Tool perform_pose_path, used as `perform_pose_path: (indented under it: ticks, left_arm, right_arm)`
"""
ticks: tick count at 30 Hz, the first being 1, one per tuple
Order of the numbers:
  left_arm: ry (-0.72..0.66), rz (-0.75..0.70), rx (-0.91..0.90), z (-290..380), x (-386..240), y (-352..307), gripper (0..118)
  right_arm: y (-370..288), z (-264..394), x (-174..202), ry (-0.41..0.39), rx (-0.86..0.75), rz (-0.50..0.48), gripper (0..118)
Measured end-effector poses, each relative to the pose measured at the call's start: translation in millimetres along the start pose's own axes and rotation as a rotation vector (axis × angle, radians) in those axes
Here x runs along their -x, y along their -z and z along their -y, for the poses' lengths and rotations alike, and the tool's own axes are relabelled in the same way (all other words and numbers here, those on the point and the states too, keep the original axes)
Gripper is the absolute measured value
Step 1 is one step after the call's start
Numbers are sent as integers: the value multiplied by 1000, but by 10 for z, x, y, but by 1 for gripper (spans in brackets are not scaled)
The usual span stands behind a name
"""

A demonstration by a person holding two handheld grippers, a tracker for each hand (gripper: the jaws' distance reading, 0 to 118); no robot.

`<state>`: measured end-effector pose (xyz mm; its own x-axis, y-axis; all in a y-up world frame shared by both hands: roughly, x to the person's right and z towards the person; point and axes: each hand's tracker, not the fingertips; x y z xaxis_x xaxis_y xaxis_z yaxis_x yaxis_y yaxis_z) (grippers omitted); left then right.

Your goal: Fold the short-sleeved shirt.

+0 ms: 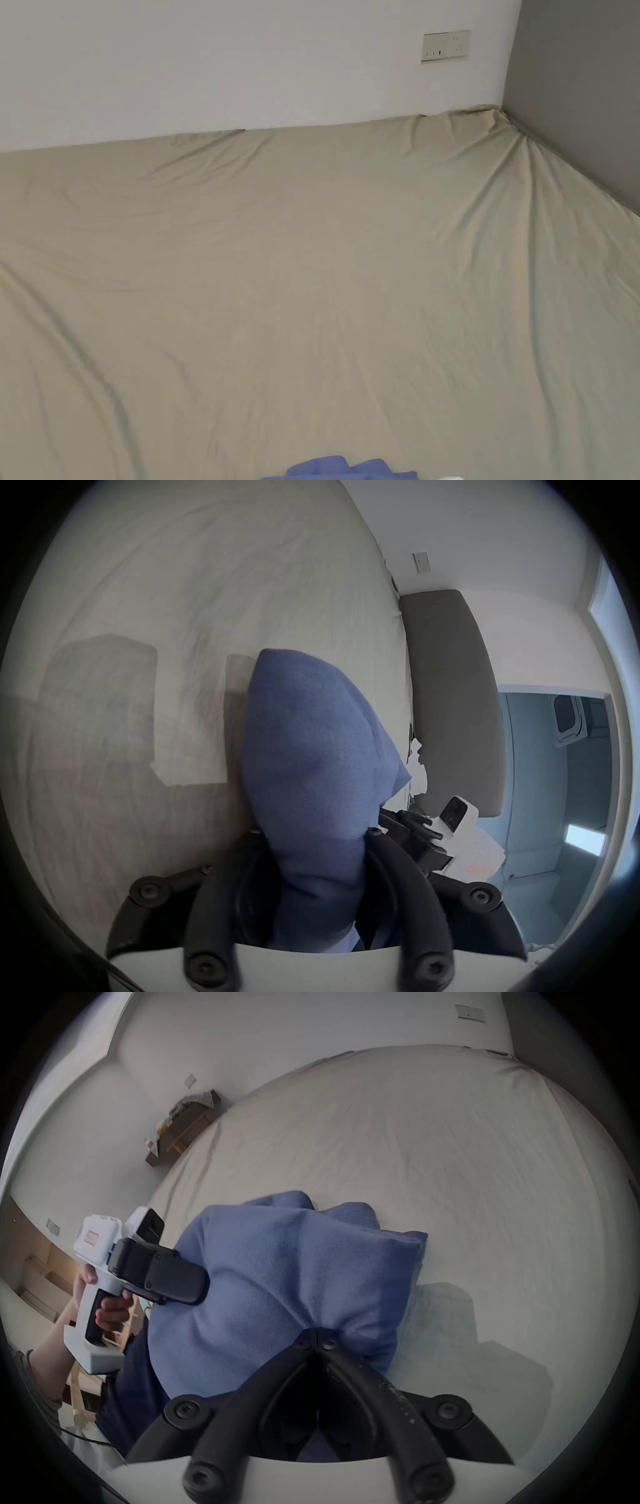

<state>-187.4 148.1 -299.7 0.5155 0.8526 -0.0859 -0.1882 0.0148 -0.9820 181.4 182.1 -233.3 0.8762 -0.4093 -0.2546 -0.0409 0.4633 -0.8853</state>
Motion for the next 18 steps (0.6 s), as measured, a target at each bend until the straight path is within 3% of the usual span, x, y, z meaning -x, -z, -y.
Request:
perform_pose_path:
  ticks: [3, 6, 8, 12, 18]
  left_arm:
    - [-31, 45, -12, -11, -38, -90, 27]
    - [-50, 84, -34, -30, -125, -241, 24]
    - [-82, 125, -58, -65, -243, -392, 24]
    - [-68, 121, -129, -281, -357, -918, 24]
    - [-91, -46, -296, -638, -61, -2088, 24]
  right_arm:
    - [-62, 128, -93, 82, -96, -60, 0]
    - [-257, 247, -154, 218, -257, -141, 0]
    - [-478, 259, -143, 241, -352, -145, 0]
    - [-970, 125, -56, 187, -440, -118, 0]
    - [-1407, -179, 230, 116, -522, -45, 0]
